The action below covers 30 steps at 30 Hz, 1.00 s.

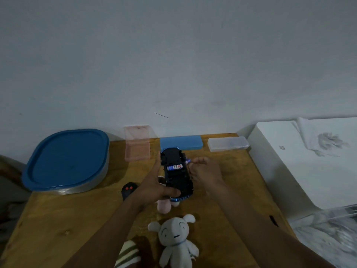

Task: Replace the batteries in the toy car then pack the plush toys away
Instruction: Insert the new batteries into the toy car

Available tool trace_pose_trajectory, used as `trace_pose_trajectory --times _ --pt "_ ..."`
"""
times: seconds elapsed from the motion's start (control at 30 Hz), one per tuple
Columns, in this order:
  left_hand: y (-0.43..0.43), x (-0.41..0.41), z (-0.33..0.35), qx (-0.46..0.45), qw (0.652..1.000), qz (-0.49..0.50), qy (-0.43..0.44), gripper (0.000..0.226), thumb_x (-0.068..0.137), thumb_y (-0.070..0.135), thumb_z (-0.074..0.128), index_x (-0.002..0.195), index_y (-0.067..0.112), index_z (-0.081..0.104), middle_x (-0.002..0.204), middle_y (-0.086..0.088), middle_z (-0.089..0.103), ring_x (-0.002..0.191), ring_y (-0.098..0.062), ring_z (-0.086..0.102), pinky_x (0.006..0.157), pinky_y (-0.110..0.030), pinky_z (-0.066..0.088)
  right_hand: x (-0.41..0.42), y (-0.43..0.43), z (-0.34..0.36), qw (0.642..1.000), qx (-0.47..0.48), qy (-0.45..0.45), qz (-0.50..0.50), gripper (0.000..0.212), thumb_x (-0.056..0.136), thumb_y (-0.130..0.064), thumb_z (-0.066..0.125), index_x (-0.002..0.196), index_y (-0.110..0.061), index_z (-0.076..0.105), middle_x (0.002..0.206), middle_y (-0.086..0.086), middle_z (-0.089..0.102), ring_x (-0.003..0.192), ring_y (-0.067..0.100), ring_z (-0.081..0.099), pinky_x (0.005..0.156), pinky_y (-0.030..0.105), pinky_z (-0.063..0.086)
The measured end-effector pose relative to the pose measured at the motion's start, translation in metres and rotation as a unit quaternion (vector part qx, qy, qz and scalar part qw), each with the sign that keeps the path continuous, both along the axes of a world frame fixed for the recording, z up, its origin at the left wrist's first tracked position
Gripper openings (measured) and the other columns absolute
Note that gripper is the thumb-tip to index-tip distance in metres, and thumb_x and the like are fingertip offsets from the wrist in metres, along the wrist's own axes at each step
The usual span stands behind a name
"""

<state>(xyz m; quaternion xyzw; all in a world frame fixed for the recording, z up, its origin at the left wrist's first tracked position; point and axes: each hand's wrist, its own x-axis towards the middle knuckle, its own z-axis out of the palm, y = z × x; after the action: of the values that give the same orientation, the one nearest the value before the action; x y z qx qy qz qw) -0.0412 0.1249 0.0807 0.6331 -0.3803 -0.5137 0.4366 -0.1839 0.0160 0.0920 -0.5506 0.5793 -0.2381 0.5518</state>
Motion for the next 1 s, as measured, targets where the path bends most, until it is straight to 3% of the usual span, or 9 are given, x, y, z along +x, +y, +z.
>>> trace_pose_trajectory --times 0.07,0.13,0.2,0.3,0.4,0.5,0.77,0.83,1.0 --pt "-0.008 0.006 -0.002 -0.007 1.0 0.02 -0.002 0.124 0.065 0.003 0.085 0.146 0.052 0.005 0.122 0.007 0.059 0.108 -0.02 0.06 0.084 -0.047 0.058 0.002 -0.018 -0.006 0.998 -0.037 0.038 0.013 0.015 0.082 -0.006 0.062 0.083 -0.021 0.061 0.091 0.002 0.068 0.089 0.022 0.065 0.081 0.039 0.057" --pt "-0.017 0.011 -0.003 -0.006 0.999 0.032 -0.004 0.121 0.065 0.001 0.084 0.144 0.052 0.009 0.121 0.003 0.061 0.107 -0.02 0.061 0.08 -0.047 0.059 0.001 -0.033 -0.011 0.988 -0.106 0.102 0.052 0.016 0.085 -0.006 0.062 0.081 -0.022 0.061 0.089 -0.006 0.064 0.086 0.013 0.061 0.075 0.024 0.052" --pt "-0.027 0.015 -0.006 -0.001 0.999 0.044 0.001 0.118 0.067 -0.003 0.082 0.144 0.049 0.011 0.116 0.001 0.063 0.102 -0.018 0.063 0.076 -0.043 0.06 0.001 -0.045 -0.021 0.965 -0.17 0.165 0.11 0.014 0.088 -0.006 0.059 0.093 -0.018 0.066 0.091 -0.007 0.062 0.086 0.009 0.058 0.072 0.017 0.045" --pt "-0.039 0.018 -0.014 0.01 0.997 0.069 0.033 0.118 0.065 -0.007 0.082 0.145 0.047 0.014 0.111 -0.007 0.066 0.101 -0.025 0.065 0.077 -0.047 0.059 0.006 -0.059 -0.042 0.914 -0.245 0.242 0.212 0.022 0.089 -0.008 0.058 0.104 -0.02 0.068 0.1 -0.005 0.068 0.089 0.012 0.062 0.079 0.024 0.052" --pt "-0.048 0.018 -0.021 0.032 0.995 0.081 0.039 0.118 0.066 -0.008 0.081 0.147 0.044 0.013 0.113 -0.007 0.064 0.102 -0.023 0.064 0.073 -0.04 0.06 0.013 -0.071 -0.058 0.869 -0.259 0.297 0.3 0.026 0.085 -0.009 0.061 0.103 -0.027 0.065 0.103 -0.002 0.068 0.092 0.017 0.064 0.078 0.029 0.054" --pt "-0.055 0.017 -0.028 0.046 0.994 0.087 0.047 0.118 0.065 -0.006 0.082 0.146 0.045 0.013 0.116 -0.009 0.063 0.103 -0.024 0.064 0.074 -0.04 0.06 0.016 -0.079 -0.066 0.83 -0.31 0.304 0.351 0.038 0.082 -0.009 0.064 0.117 -0.024 0.063 0.118 0.0 0.065 0.105 0.02 0.059 0.091 0.033 0.05" --pt "-0.064 0.021 -0.04 0.061 0.991 0.098 0.062 0.126 0.064 -0.006 0.083 0.144 0.056 0.009 0.116 -0.015 0.063 0.099 -0.026 0.068 0.076 -0.047 0.06 0.016 -0.088 -0.087 0.788 -0.32 0.332 0.409 0.04 0.085 -0.025 0.066 0.124 -0.021 0.056 0.136 0.004 0.052 0.126 0.022 0.041 0.109 0.037 0.033" --pt "-0.066 0.021 -0.039 0.062 0.991 0.099 0.06 0.124 0.064 -0.007 0.082 0.143 0.055 0.009 0.117 -0.014 0.062 0.099 -0.025 0.067 0.075 -0.045 0.06 0.013 -0.088 -0.088 0.779 -0.324 0.341 0.415 0.036 0.088 -0.022 0.062 0.123 -0.018 0.056 0.138 0.005 0.049 0.128 0.023 0.038 0.111 0.038 0.029" --pt "-0.067 0.023 -0.04 0.062 0.991 0.105 0.06 0.126 0.063 -0.004 0.084 0.142 0.06 0.009 0.117 -0.012 0.062 0.1 -0.026 0.067 0.078 -0.05 0.059 0.009 -0.083 -0.079 0.773 -0.313 0.344 0.431 0.042 0.086 -0.013 0.063 0.126 -0.015 0.051 0.136 0.005 0.05 0.124 0.022 0.044 0.106 0.034 0.036"
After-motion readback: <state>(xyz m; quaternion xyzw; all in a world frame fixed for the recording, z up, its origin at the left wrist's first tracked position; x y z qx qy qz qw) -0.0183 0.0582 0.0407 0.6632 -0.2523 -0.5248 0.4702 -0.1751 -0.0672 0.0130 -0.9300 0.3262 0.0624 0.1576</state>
